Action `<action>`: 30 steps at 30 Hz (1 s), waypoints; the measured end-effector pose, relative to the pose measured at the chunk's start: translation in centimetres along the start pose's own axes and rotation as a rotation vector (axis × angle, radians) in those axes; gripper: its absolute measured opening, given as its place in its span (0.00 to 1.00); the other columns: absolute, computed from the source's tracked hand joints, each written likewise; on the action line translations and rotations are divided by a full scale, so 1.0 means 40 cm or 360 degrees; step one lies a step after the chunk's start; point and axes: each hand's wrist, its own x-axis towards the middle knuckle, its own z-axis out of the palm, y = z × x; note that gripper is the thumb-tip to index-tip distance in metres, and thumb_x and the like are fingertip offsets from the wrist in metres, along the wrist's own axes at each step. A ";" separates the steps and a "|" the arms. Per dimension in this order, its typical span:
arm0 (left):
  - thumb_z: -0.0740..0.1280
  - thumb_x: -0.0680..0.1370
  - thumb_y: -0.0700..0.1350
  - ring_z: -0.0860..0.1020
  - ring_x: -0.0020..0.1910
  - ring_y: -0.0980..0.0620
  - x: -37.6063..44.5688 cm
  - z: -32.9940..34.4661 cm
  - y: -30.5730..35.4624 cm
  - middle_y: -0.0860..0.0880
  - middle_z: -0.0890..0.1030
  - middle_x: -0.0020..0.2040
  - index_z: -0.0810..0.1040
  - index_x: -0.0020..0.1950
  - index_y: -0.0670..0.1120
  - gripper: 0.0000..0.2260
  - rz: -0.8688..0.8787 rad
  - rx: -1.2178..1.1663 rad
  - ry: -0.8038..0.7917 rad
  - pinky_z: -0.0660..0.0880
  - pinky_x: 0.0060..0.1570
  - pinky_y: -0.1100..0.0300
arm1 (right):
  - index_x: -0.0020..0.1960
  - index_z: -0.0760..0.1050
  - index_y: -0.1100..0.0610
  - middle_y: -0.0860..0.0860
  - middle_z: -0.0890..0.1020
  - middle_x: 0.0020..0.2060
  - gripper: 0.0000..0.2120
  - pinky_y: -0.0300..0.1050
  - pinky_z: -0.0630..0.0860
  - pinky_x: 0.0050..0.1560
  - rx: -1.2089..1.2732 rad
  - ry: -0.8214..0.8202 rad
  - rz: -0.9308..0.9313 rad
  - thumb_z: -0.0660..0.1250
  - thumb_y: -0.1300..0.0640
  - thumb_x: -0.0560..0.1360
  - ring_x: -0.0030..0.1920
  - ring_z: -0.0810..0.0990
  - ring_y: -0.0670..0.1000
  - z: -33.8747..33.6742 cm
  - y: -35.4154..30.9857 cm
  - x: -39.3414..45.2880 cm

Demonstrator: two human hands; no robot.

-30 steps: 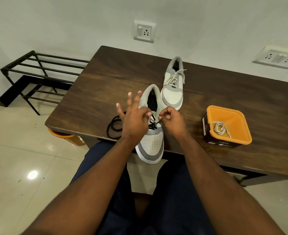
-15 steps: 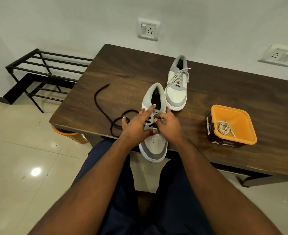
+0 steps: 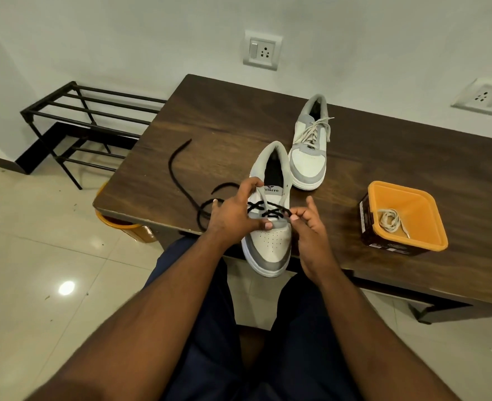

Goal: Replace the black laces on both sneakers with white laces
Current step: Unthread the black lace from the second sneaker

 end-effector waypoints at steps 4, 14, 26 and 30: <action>0.78 0.66 0.55 0.72 0.68 0.50 -0.001 0.001 0.006 0.54 0.74 0.69 0.59 0.67 0.63 0.37 -0.0010 0.0049 0.0012 0.53 0.70 0.33 | 0.51 0.79 0.49 0.42 0.53 0.76 0.05 0.35 0.68 0.61 -0.0309 0.0083 -0.0126 0.70 0.55 0.75 0.68 0.65 0.39 0.009 -0.051 0.015; 0.77 0.65 0.59 0.64 0.73 0.49 -0.010 0.008 0.010 0.57 0.73 0.68 0.59 0.66 0.65 0.37 -0.0100 0.0138 0.0067 0.43 0.69 0.30 | 0.48 0.81 0.53 0.50 0.61 0.76 0.06 0.55 0.61 0.68 -0.1464 0.0234 -0.0676 0.65 0.57 0.77 0.75 0.57 0.55 0.028 -0.092 0.049; 0.74 0.69 0.61 0.50 0.78 0.42 -0.023 0.023 0.001 0.57 0.69 0.73 0.55 0.70 0.65 0.37 -0.0092 0.0184 0.0046 0.37 0.68 0.30 | 0.63 0.77 0.47 0.52 0.57 0.77 0.15 0.62 0.57 0.70 -0.1574 0.0278 -0.0642 0.65 0.52 0.77 0.76 0.53 0.58 0.031 -0.064 0.017; 0.73 0.70 0.62 0.48 0.79 0.42 -0.026 0.027 -0.004 0.58 0.67 0.74 0.52 0.71 0.68 0.38 -0.0095 0.0190 0.0037 0.36 0.68 0.30 | 0.51 0.82 0.48 0.50 0.57 0.77 0.08 0.64 0.49 0.73 -0.1870 0.0065 -0.0571 0.65 0.52 0.77 0.77 0.47 0.57 0.067 -0.084 0.059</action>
